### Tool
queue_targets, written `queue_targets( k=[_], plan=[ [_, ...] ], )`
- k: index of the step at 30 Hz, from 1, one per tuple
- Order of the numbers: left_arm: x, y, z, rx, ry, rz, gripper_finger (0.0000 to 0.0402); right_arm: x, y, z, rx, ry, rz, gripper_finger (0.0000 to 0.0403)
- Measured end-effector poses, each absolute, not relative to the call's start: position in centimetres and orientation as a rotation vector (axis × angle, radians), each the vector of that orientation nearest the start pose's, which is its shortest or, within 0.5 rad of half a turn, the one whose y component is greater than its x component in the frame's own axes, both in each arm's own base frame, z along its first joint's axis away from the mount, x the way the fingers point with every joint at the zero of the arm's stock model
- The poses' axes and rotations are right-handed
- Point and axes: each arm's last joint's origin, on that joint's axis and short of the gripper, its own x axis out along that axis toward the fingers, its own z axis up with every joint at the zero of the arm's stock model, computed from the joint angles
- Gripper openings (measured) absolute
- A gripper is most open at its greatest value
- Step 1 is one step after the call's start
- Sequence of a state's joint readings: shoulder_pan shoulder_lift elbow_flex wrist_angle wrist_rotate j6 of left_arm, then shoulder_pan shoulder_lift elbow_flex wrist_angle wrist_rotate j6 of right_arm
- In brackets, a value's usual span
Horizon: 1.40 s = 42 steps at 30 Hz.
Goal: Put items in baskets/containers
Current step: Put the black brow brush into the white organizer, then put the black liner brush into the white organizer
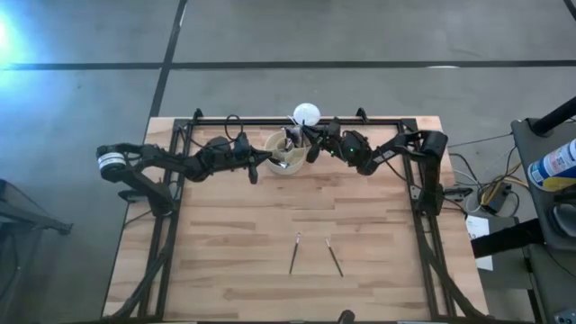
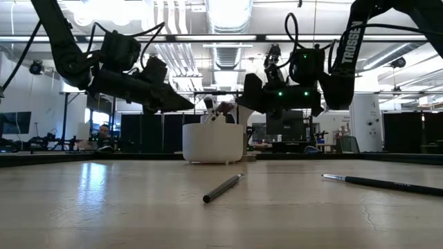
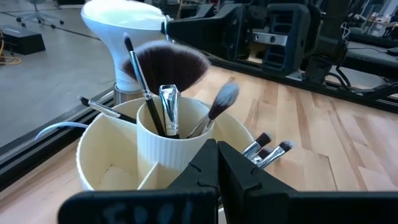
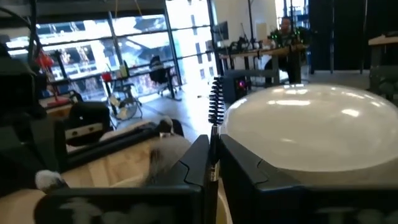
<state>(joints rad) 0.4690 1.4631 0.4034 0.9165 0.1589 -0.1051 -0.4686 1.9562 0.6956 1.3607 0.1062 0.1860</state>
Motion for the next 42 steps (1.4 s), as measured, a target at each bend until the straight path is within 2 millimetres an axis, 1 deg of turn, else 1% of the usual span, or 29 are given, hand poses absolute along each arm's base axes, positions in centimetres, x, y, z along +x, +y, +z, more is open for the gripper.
queue_targets(
  k=[9,13,16,19,24,26,29,35,38,42],
  plan=[
    [23.4,11.1,16.8,-0.147,0.121,0.307,0.0002,30.5,-15.8,15.7,0.163,-0.097,-0.568,0.0078],
    [23.4,11.1,16.8,-0.148,0.121,0.307,0.0002,30.3,-15.6,16.5,0.175,-0.040,-0.572,0.0092],
    [23.4,11.1,16.8,-0.148,0.122,0.307,0.0002,29.8,-15.3,17.6,0.177,0.024,-0.574,0.0085],
    [23.4,11.1,16.8,-0.149,0.124,0.307,0.0002,29.3,-14.5,18.8,0.117,0.117,-0.562,0.0062],
    [23.5,11.0,16.7,-0.153,0.125,0.305,0.0002,27.9,-12.5,21.4,0.072,0.213,-0.520,0.0017],
    [23.5,10.9,16.7,-0.157,0.128,0.301,0.0002,27.3,-11.5,22.1,0.053,0.260,-0.517,0.0011],
    [23.6,10.7,16.7,-0.171,0.129,0.295,0.0002,26.2,-9.9,22.8,0.020,0.370,-0.573,0.0011],
    [23.8,10.3,16.6,-0.178,0.142,0.279,0.0002,23.8,-6.4,23.2,-0.019,0.566,-0.672,0.0013],
    [23.8,10.0,16.3,-0.185,0.169,0.270,0.0002,23.2,-4.4,22.8,-0.002,0.638,-0.657,0.0013],
    [23.9,9.8,16.2,-0.186,0.177,0.262,0.0002,23.0,-1.7,22.1,0.047,0.687,-0.607,0.0013]
  ],
)
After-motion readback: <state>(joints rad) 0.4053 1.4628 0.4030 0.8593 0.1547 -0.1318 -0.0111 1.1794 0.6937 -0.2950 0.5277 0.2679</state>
